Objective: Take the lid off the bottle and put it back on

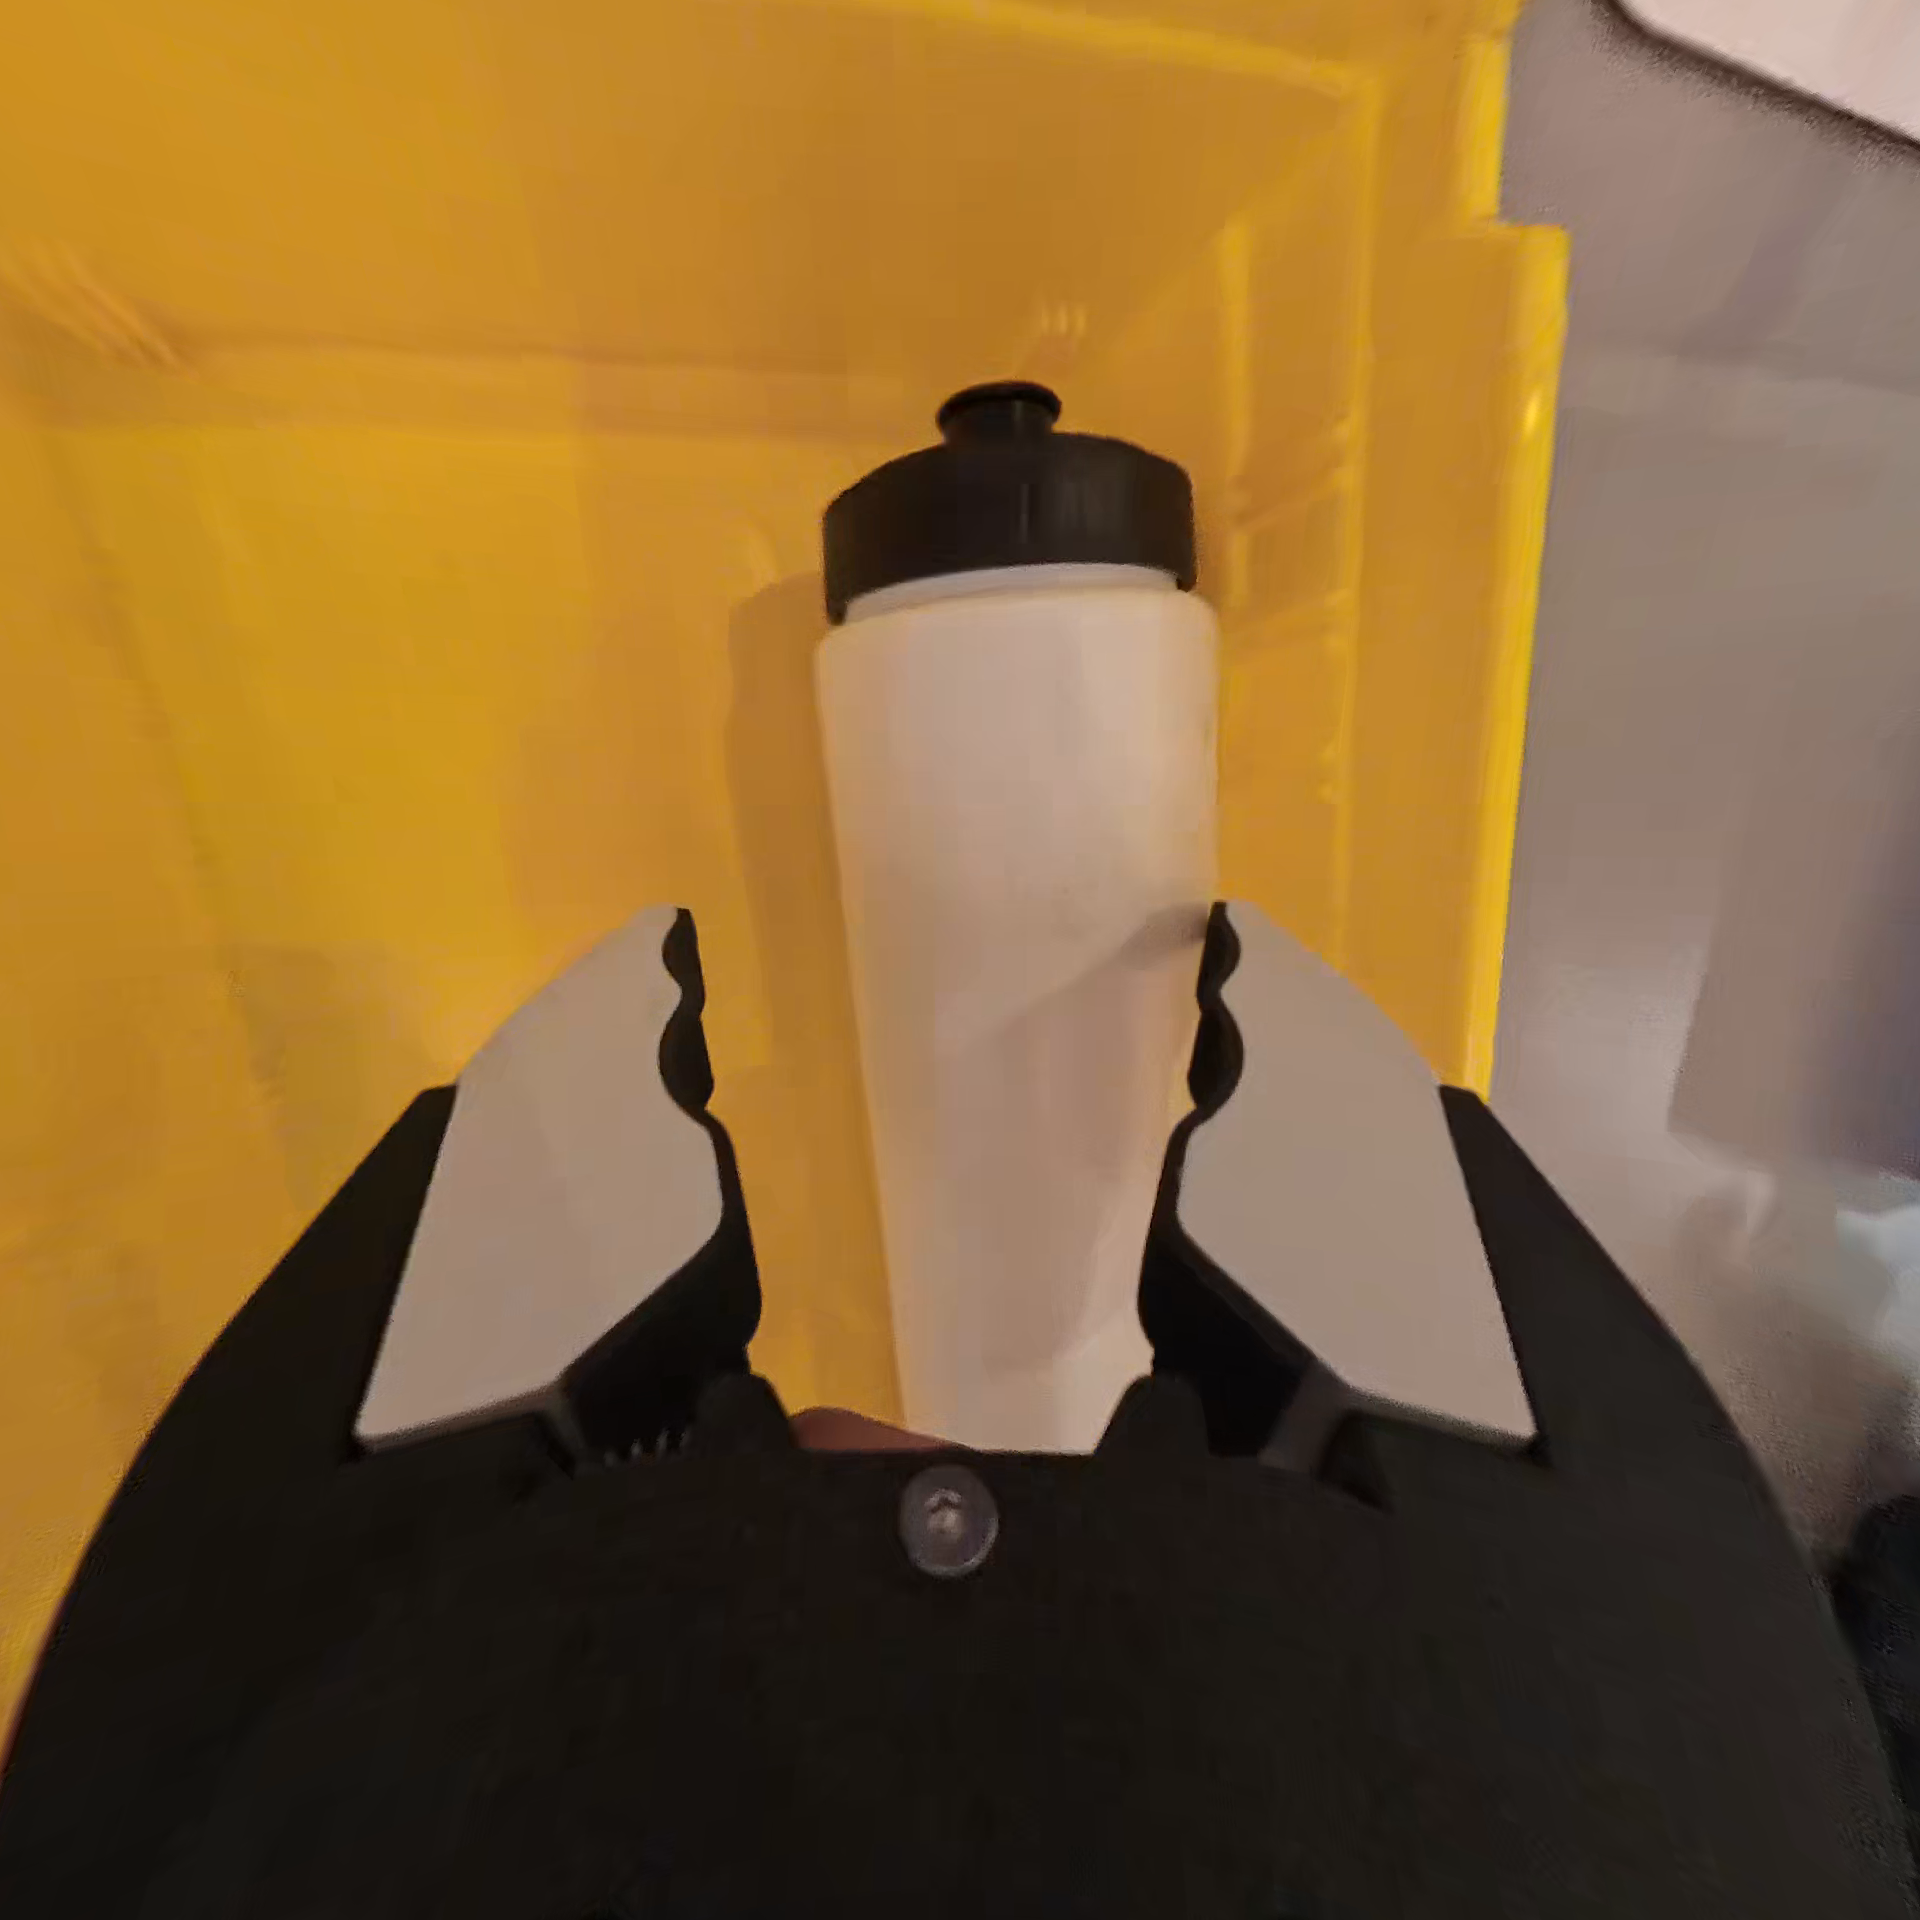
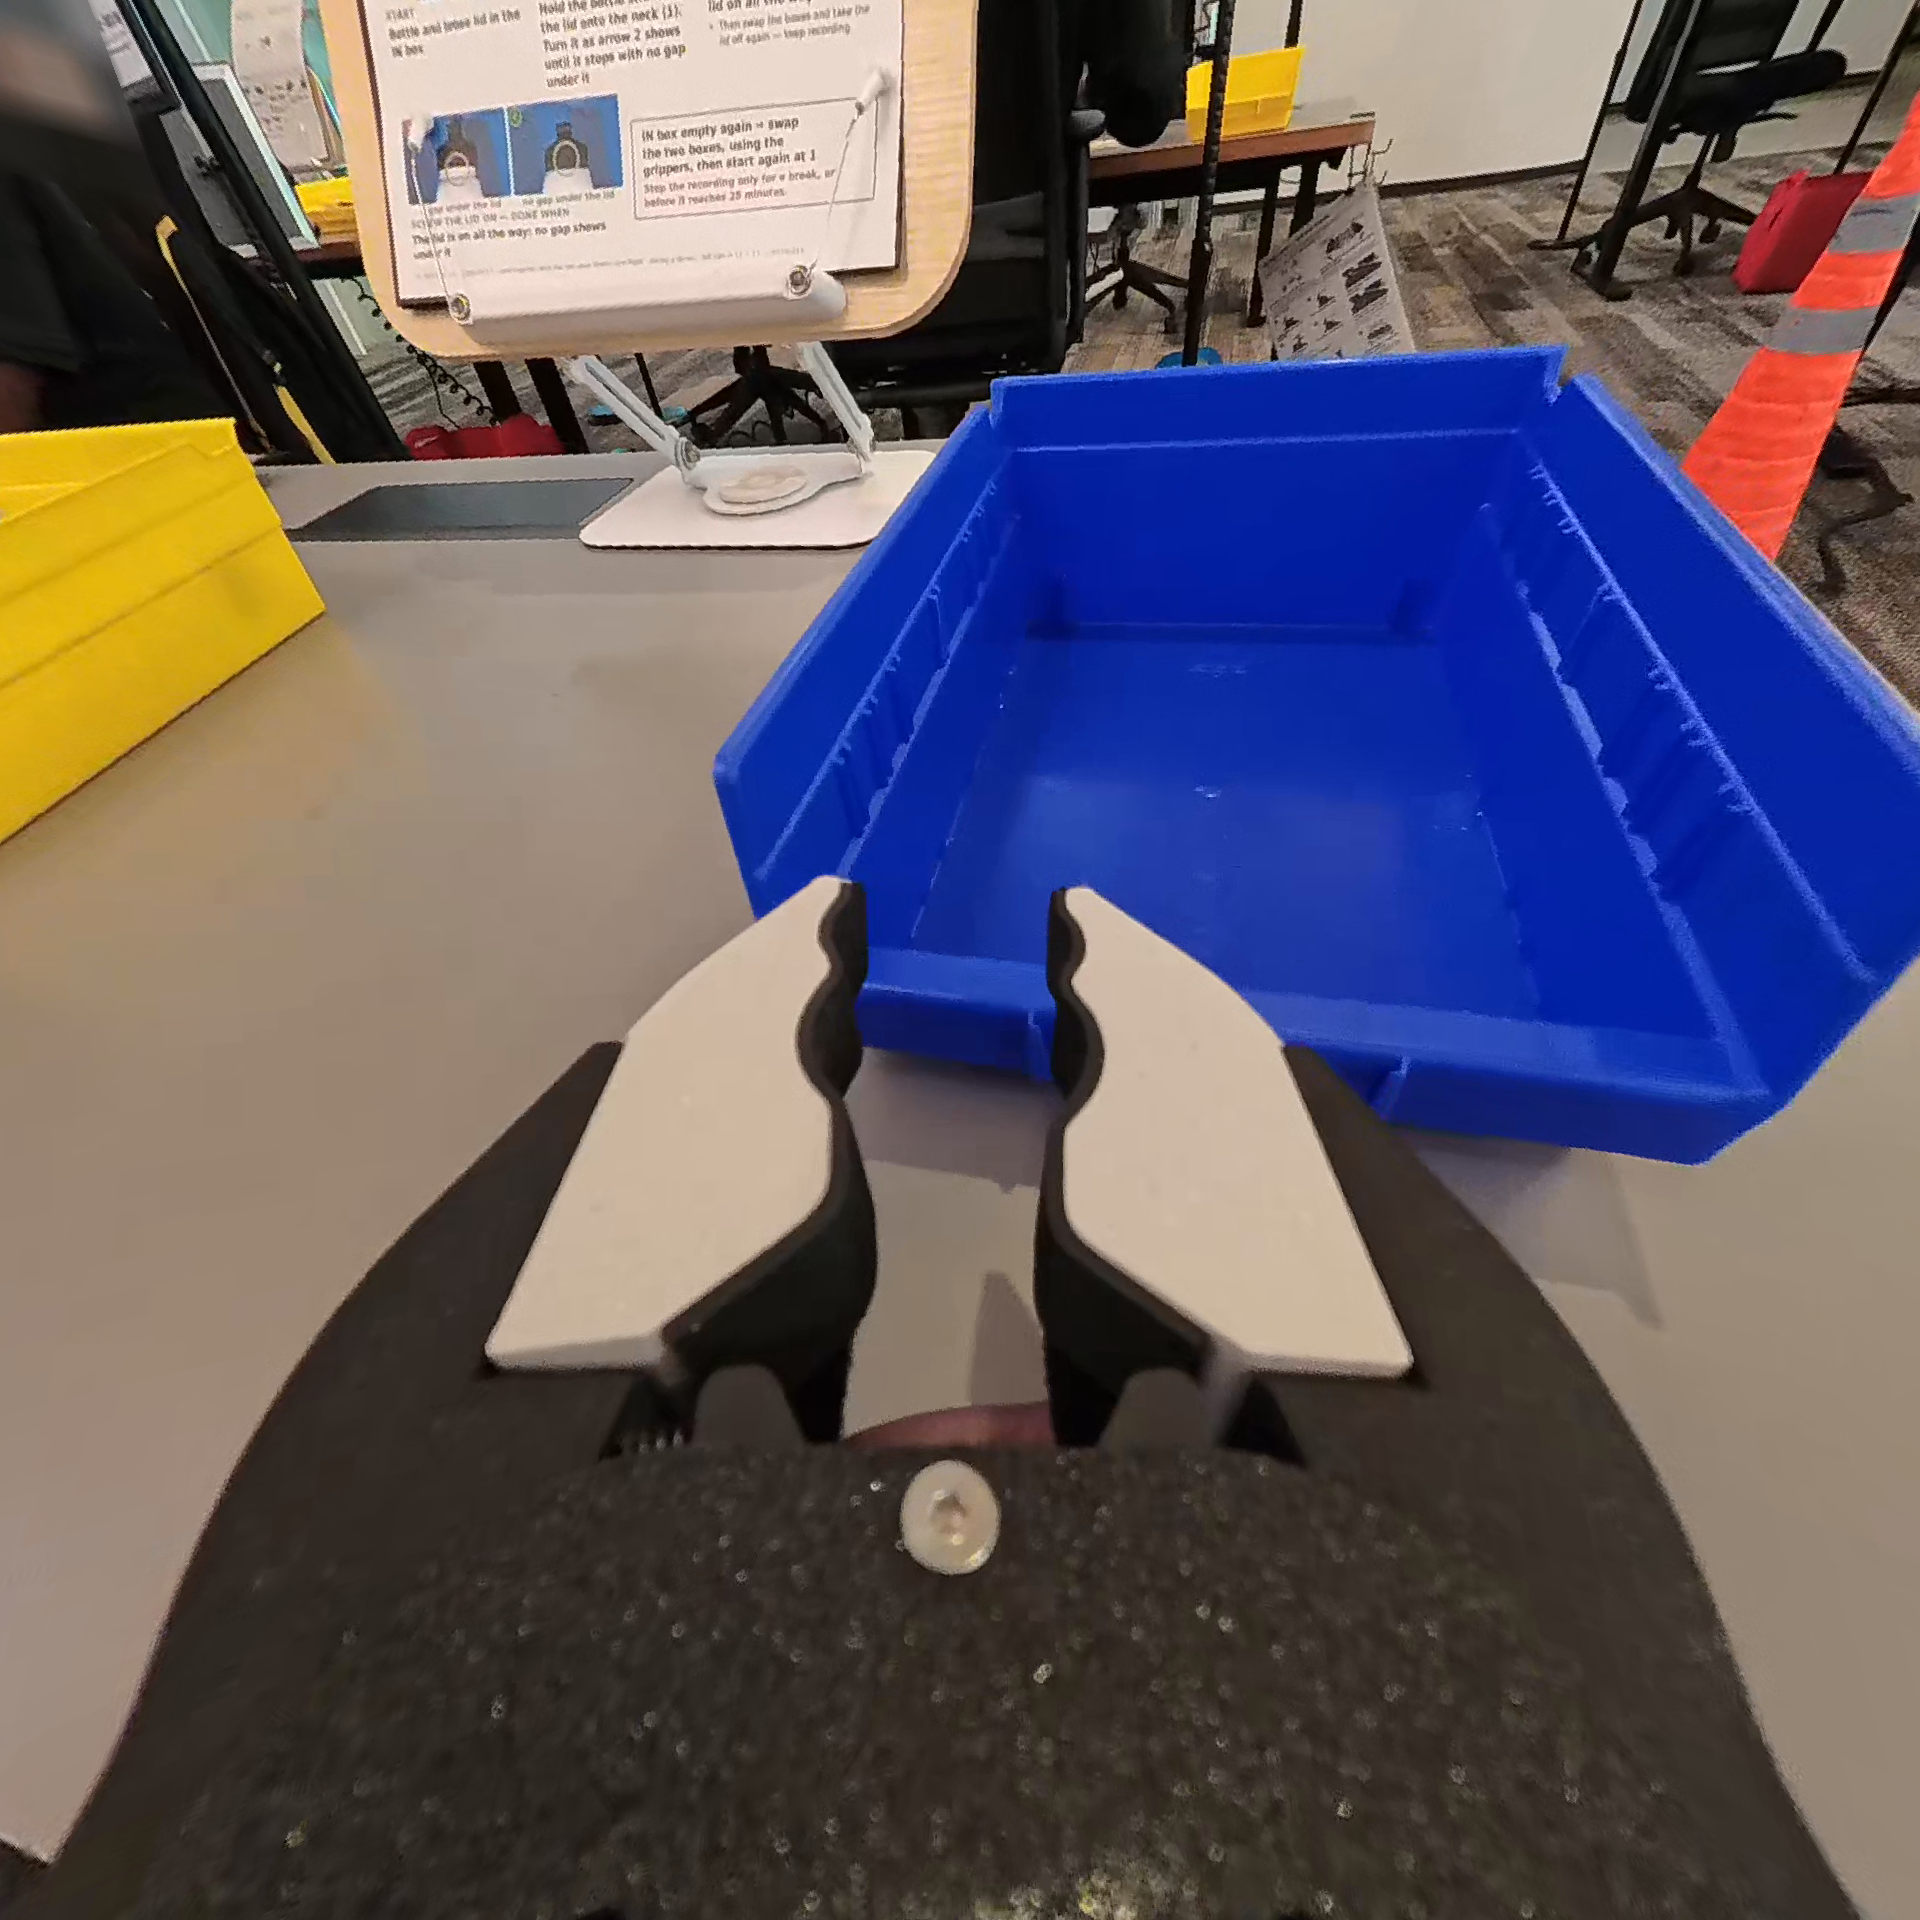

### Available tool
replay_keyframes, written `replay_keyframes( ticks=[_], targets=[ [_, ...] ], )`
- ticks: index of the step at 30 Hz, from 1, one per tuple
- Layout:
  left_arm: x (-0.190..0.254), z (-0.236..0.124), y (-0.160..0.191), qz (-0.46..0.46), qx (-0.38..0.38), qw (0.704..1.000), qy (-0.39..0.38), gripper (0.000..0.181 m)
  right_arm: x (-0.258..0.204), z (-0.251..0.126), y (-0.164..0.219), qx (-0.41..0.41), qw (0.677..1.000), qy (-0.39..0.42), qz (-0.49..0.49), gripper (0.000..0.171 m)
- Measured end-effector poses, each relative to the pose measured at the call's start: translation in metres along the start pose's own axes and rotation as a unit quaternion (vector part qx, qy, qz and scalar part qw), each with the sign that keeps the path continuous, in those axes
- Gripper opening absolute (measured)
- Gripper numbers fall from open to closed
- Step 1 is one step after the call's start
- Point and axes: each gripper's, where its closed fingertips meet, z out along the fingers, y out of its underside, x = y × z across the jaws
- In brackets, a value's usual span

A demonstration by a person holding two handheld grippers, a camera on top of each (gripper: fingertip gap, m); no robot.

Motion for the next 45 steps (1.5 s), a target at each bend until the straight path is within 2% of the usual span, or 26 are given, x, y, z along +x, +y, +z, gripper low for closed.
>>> replay_keyframes(
  ticks=[4, 6, 10, 14, 17, 20, 24, 27, 30, 34, 38, 42, 45],
  targets=[
    [0.005, 0.02, -0.007, 0.004, -0.051, 0.999, -0.015, 0.092, 0.003, -0.005, 0.002, -0.001, 1.0, 0.003, 0.004, 0.033],
    [0.006, 0.026, -0.009, -0.008, -0.064, 0.998, -0.008, 0.086, 0.005, -0.007, 0.003, -0.001, 1.0, 0.004, 0.008, 0.033],
    [-0.002, 0.037, -0.002, -0.005, -0.115, 0.993, 0.0, 0.092, 0.008, -0.011, 0.004, -0.003, 1.0, 0.007, 0.014, 0.033],
    [-0.002, 0.024, -0.017, -0.002, -0.097, 0.995, 0.037, 0.089, 0.01, -0.012, 0.005, -0.004, 1.0, 0.01, 0.015, 0.033],
    [0.002, -0.012, -0.046, 0.019, -0.006, 0.997, 0.068, 0.089, 0.01, -0.012, 0.005, -0.004, 1.0, 0.011, 0.016, 0.033],
    [0.017, -0.074, -0.078, 0.049, 0.131, 0.986, 0.093, 0.089, 0.009, -0.011, 0.004, -0.003, 1.0, 0.009, 0.017, 0.033],
    [0.061, -0.161, -0.09, 0.123, 0.331, 0.933, 0.072, 0.089, 0.005, -0.009, 0.001, 0.003, 1.0, 0.007, 0.009, 0.032],
    [0.125, -0.187, -0.065, 0.181, 0.405, 0.891, 0.096, 0.089, 0.0, -0.006, -0.002, 0.009, 1.0, 0.004, -0.001, 0.031],
    [0.193, -0.17, -0.036, 0.258, 0.43, 0.858, 0.11, 0.089, -0.006, 0.0, -0.004, 0.011, 1.0, -0.005, -0.006, 0.032],
    [0.257, -0.116, -0.022, 0.335, 0.49, 0.798, 0.099, 0.089, -0.015, 0.004, -0.008, 0.013, 1.0, -0.019, -0.015, 0.032],
    [0.284, -0.056, -0.028, 0.325, 0.489, 0.797, 0.145, 0.089, -0.018, 0.004, -0.015, 0.027, 0.999, -0.019, -0.035, 0.031],
    [0.29, -0.011, -0.031, 0.304, 0.481, 0.803, 0.176, 0.089, -0.019, 0.003, -0.016, 0.033, 0.998, -0.019, -0.039, 0.031],
    [0.303, -0.006, -0.022, 0.33, 0.496, 0.775, 0.209, 0.088, -0.016, 0.002, -0.013, 0.031, 0.998, -0.018, -0.042, 0.032]
  ],
)
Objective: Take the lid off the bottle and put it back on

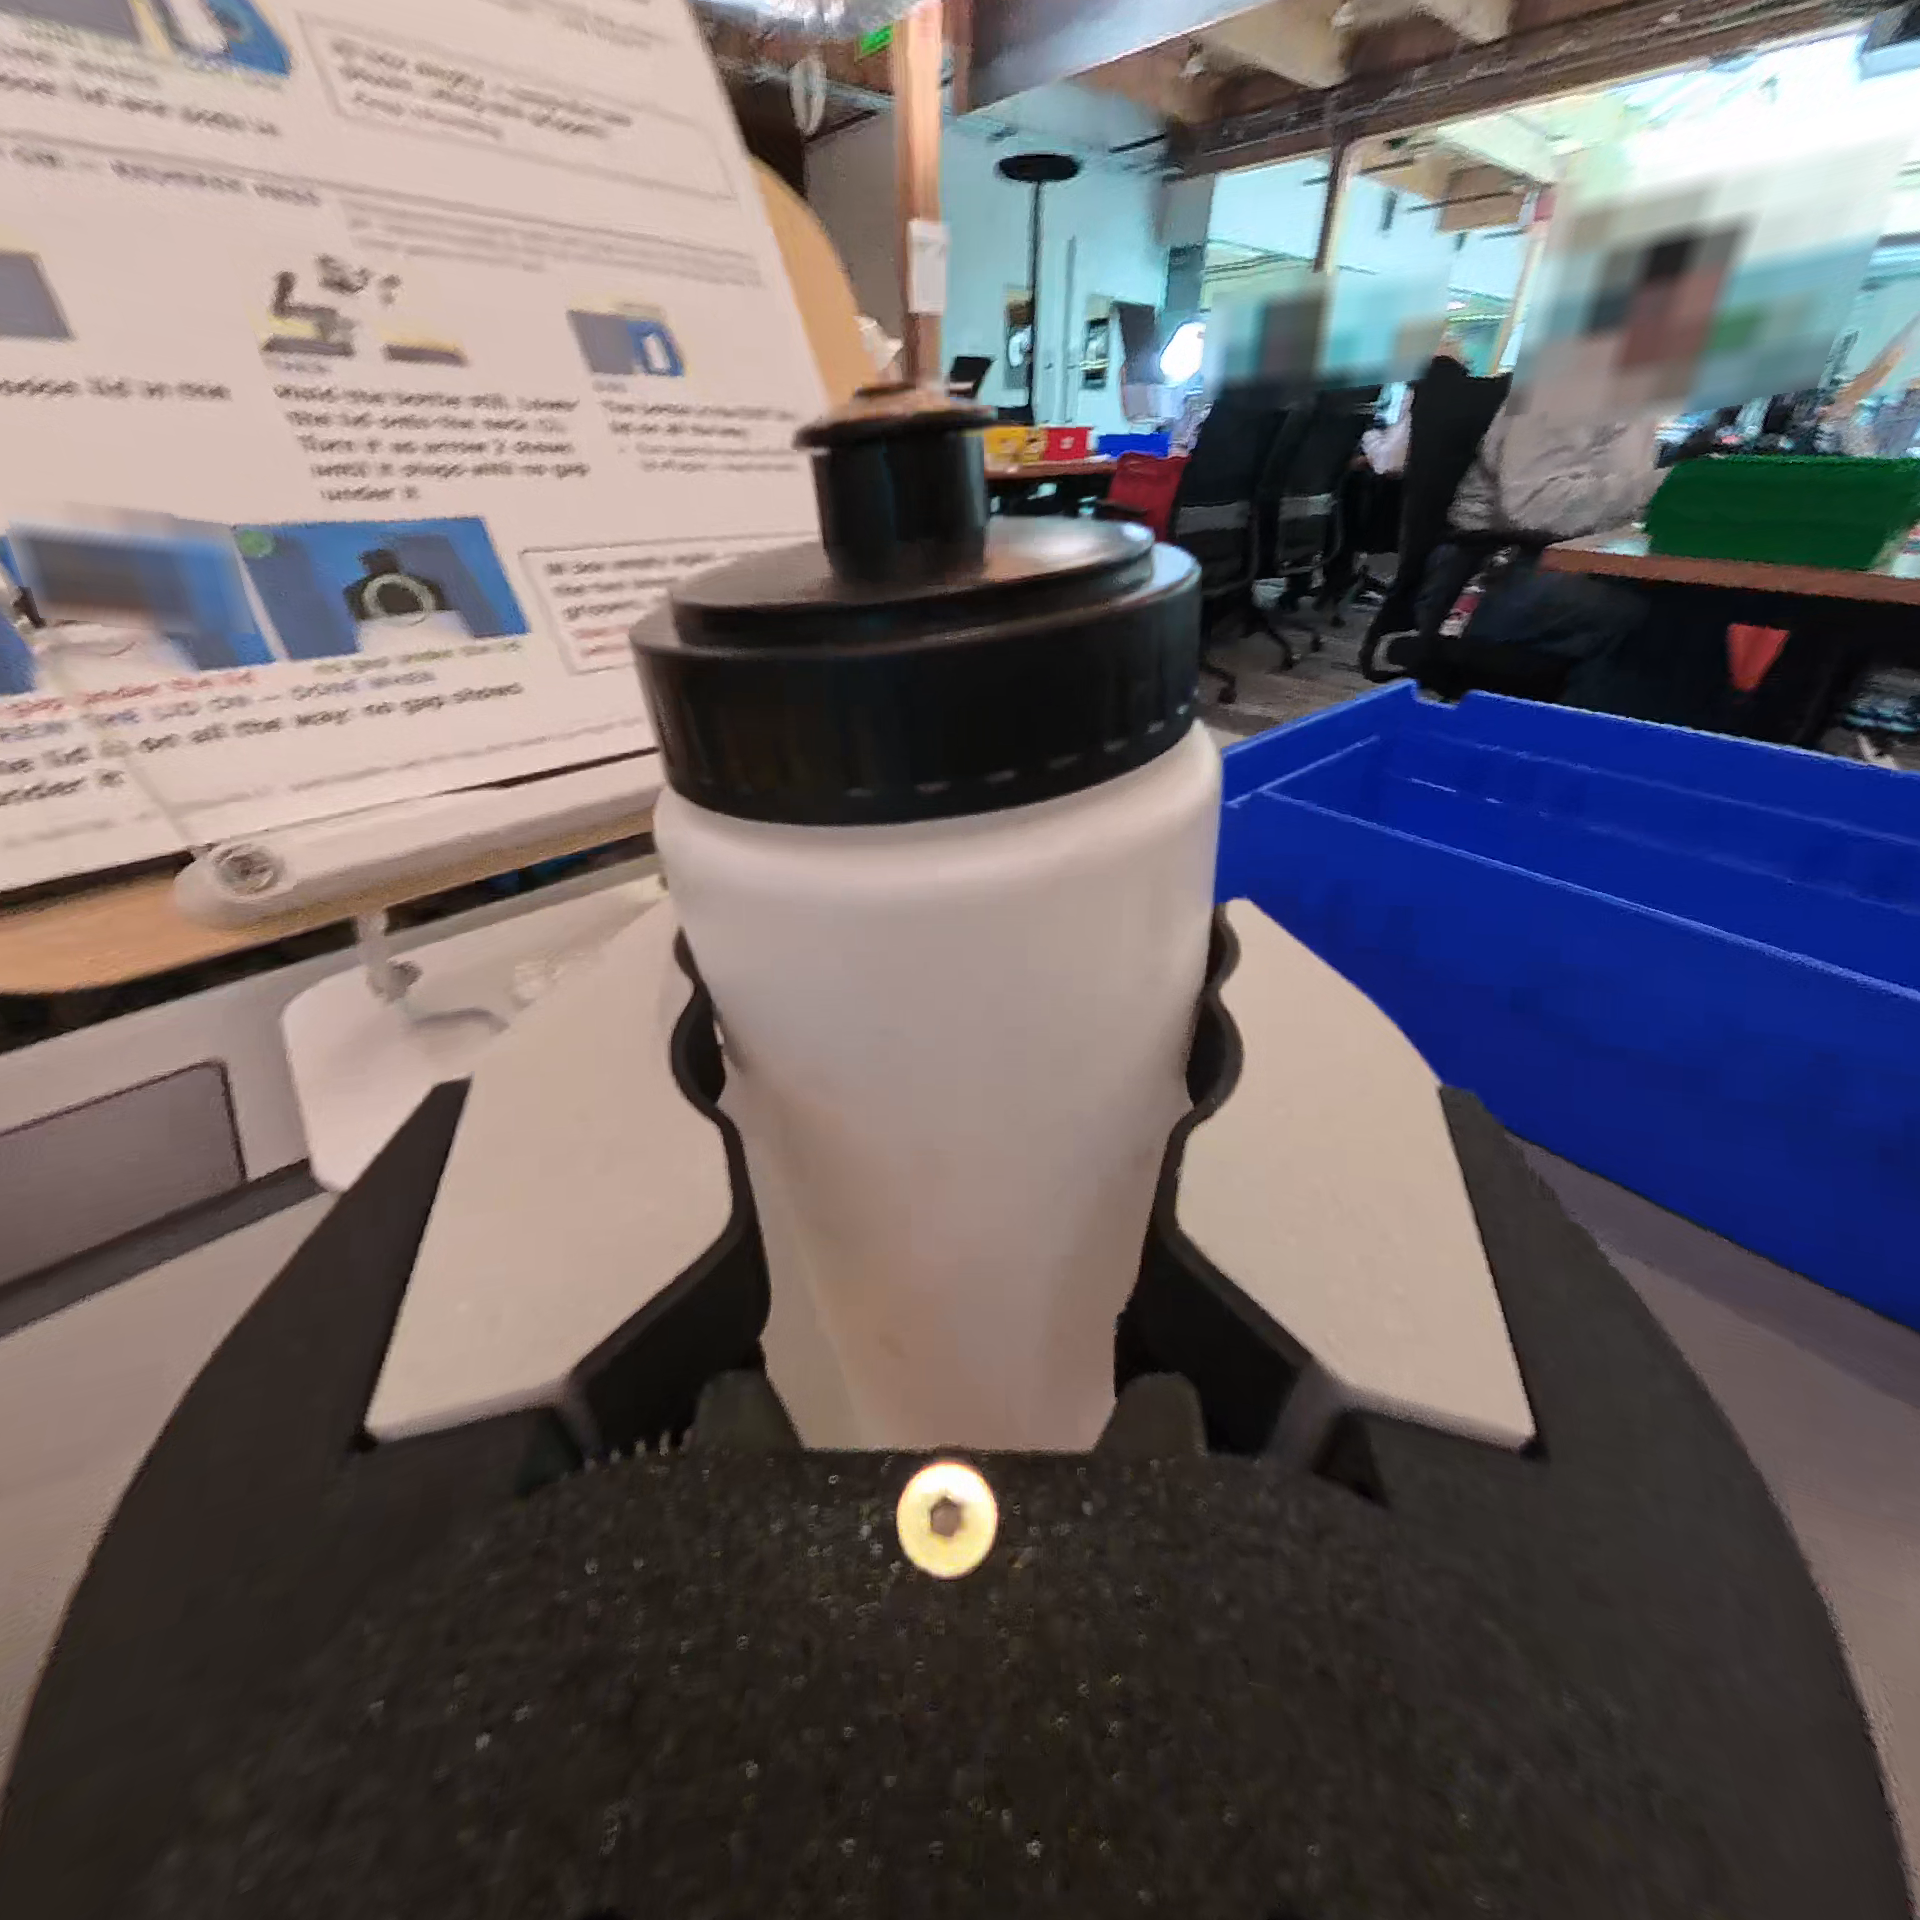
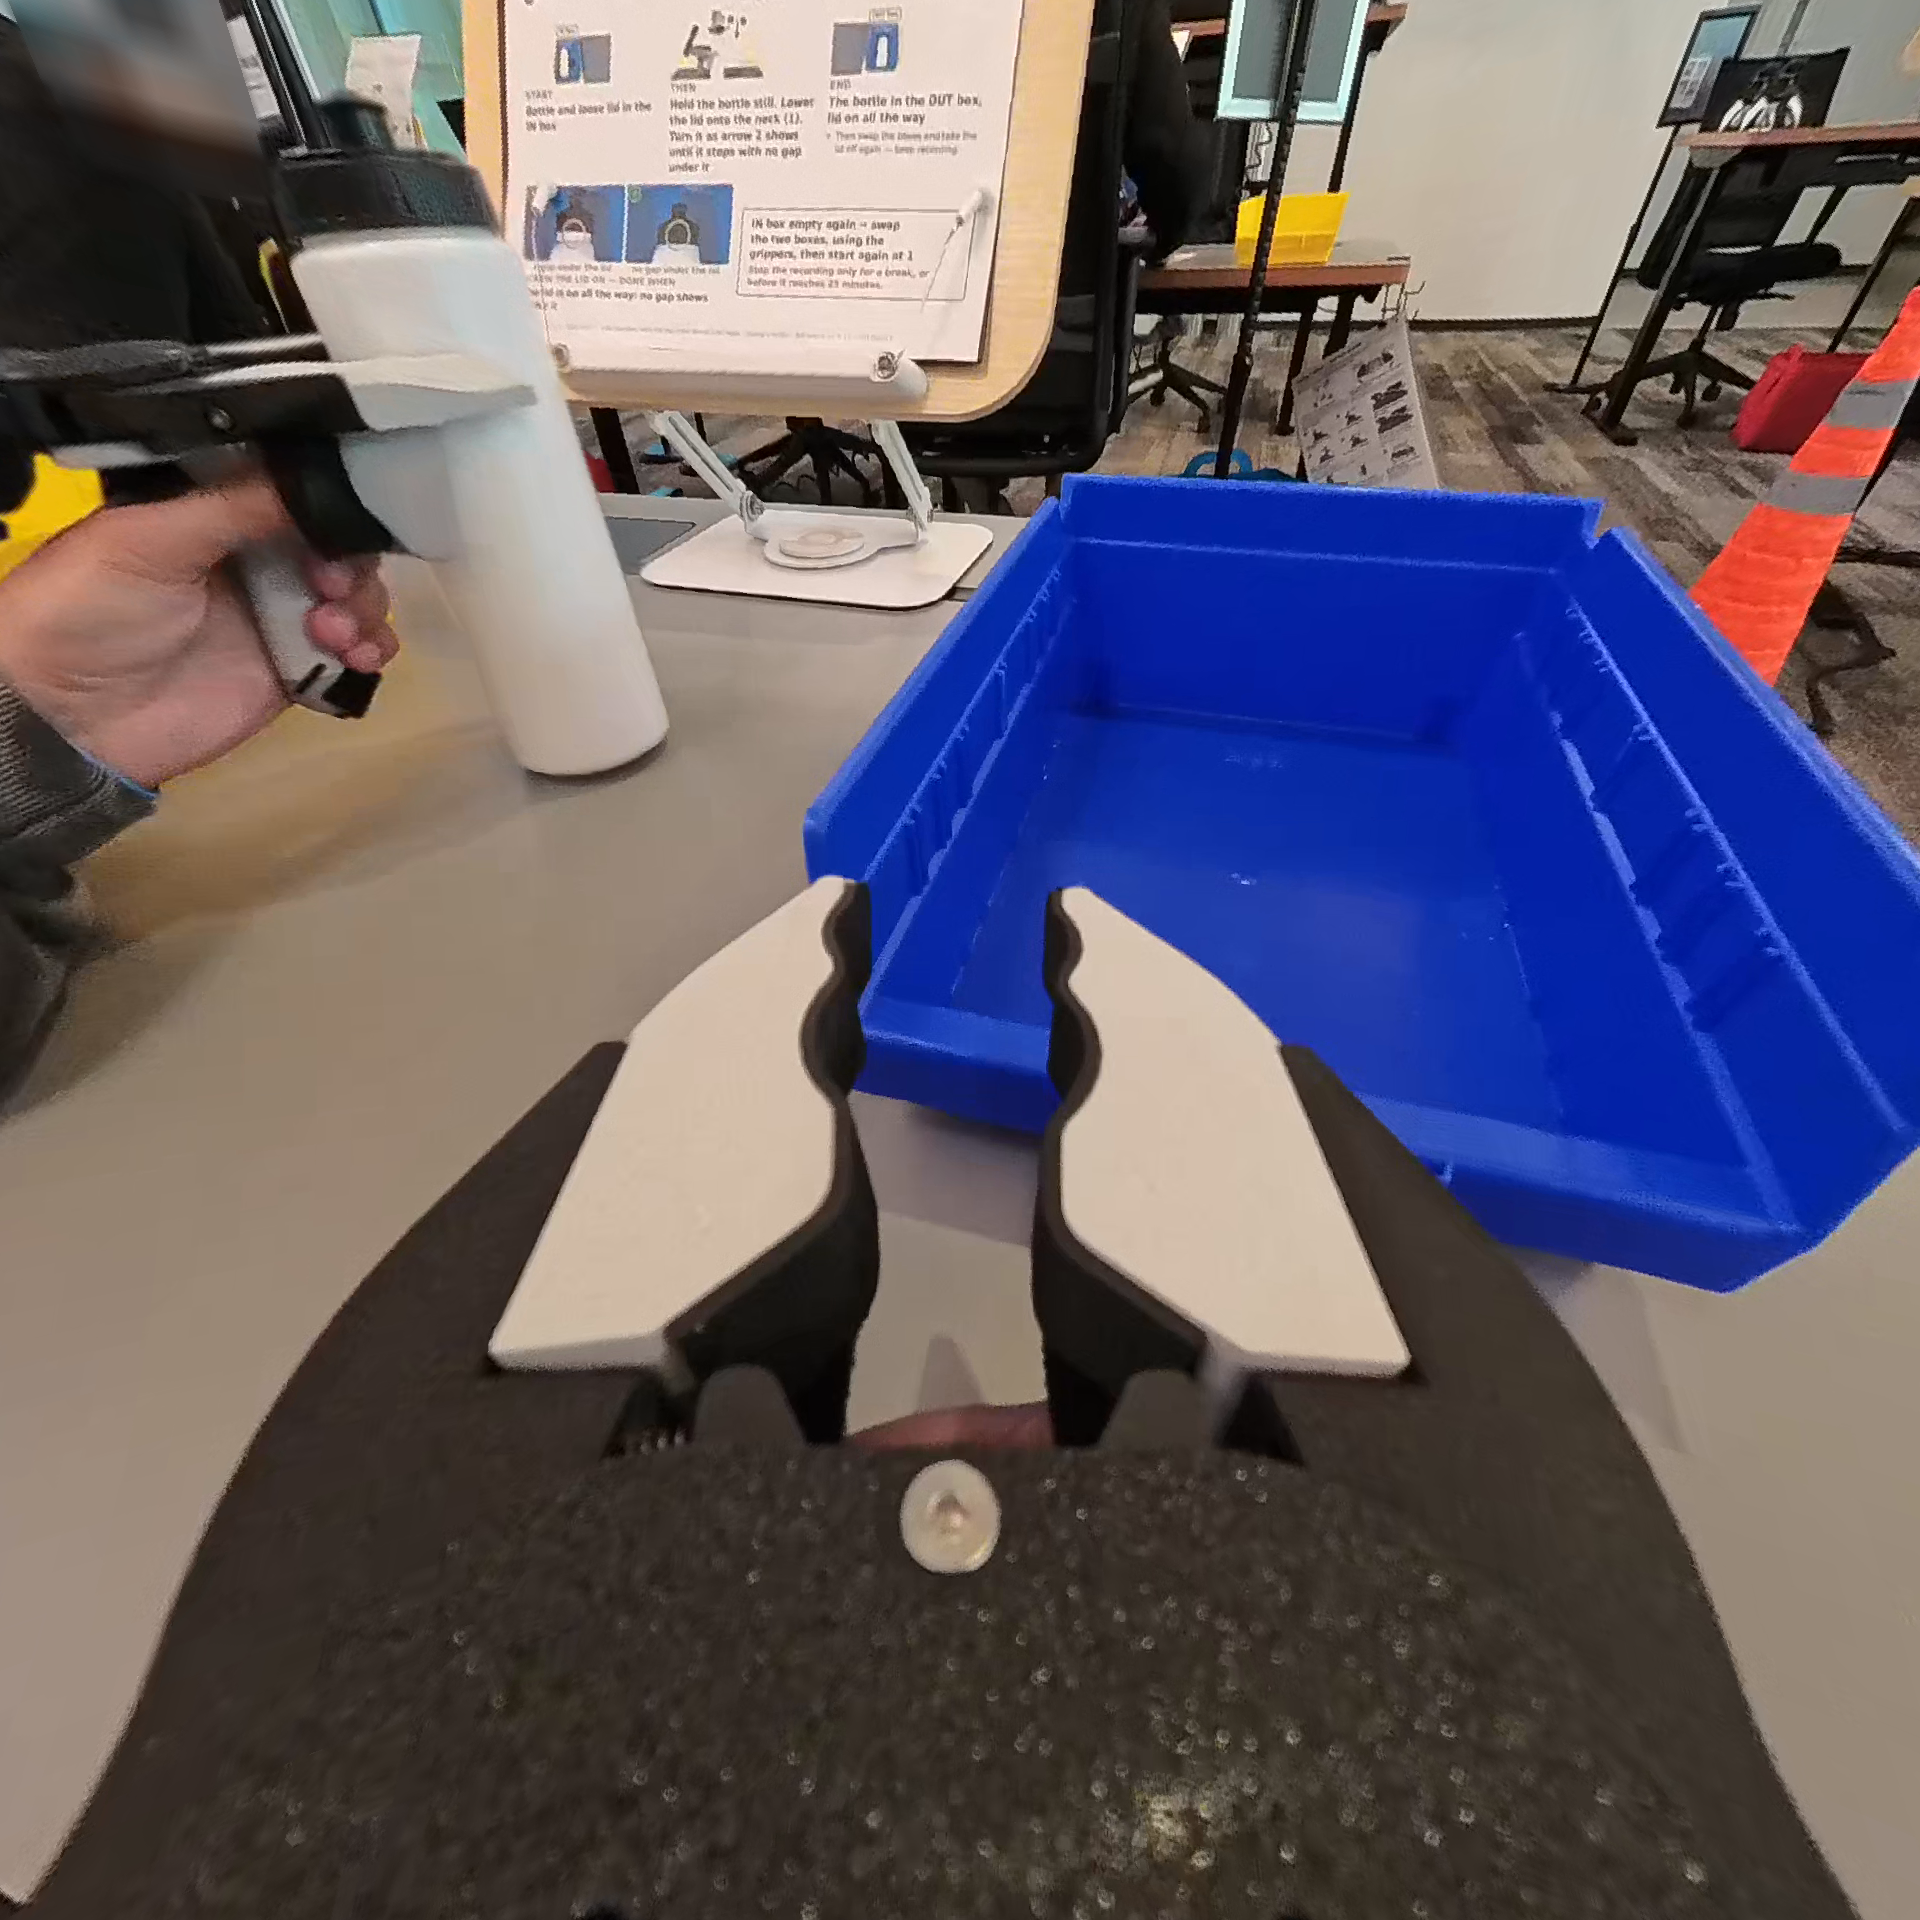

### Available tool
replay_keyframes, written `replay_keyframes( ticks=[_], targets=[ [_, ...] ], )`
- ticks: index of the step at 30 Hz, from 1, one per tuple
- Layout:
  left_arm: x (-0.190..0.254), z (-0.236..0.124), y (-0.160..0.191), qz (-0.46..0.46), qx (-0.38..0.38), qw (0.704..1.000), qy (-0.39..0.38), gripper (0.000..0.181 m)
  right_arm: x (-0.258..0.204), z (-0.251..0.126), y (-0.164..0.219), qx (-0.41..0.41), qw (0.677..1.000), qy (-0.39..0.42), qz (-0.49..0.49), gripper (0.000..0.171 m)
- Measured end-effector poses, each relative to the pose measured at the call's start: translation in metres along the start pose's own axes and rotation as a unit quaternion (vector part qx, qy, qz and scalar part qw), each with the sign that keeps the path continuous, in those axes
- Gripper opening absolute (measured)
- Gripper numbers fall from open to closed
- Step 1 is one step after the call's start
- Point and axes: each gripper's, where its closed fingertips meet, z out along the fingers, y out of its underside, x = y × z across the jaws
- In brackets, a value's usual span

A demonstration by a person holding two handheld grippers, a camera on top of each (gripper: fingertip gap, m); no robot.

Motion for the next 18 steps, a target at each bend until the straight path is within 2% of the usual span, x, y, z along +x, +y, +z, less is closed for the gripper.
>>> replay_keyframes(
  ticks=[3, 5, 8, 10, 12, 15, 18],
  targets=[
    [0.02, 0.0, 0.002, 0.043, -0.003, 0.998, 0.054, 0.088, -0.002, 0.001, 0.006, -0.016, 1.0, -0.012, 0.001, 0.031],
    [0.027, -0.002, 0.002, 0.036, 0.001, 0.996, 0.085, 0.088, -0.007, 0.002, 0.007, -0.035, 0.999, -0.029, 0.003, 0.032],
    [0.032, -0.006, 0.002, 0.039, 0.0, 0.993, 0.109, 0.088, -0.017, 0.005, 0.003, -0.093, 0.994, -0.059, -0.004, 0.056],
    [0.034, -0.008, 0.003, 0.038, -0.005, 0.993, 0.115, 0.088, -0.025, 0.006, -0.004, -0.15, 0.985, -0.08, -0.023, 0.061],
    [0.036, -0.009, 0.003, 0.037, -0.002, 0.992, 0.119, 0.088, -0.043, 0.009, -0.018, -0.195, 0.973, -0.111, -0.055, 0.077],
    [0.037, -0.011, 0.003, 0.039, -0.007, 0.992, 0.118, 0.088, -0.068, 0.028, -0.058, -0.212, 0.959, -0.122, -0.14, 0.08],
    [0.039, -0.014, 0.003, 0.041, -0.008, 0.992, 0.117, 0.088, -0.107, 0.059, -0.103, -0.211, 0.948, -0.175, -0.164, 0.08]
  ],
)
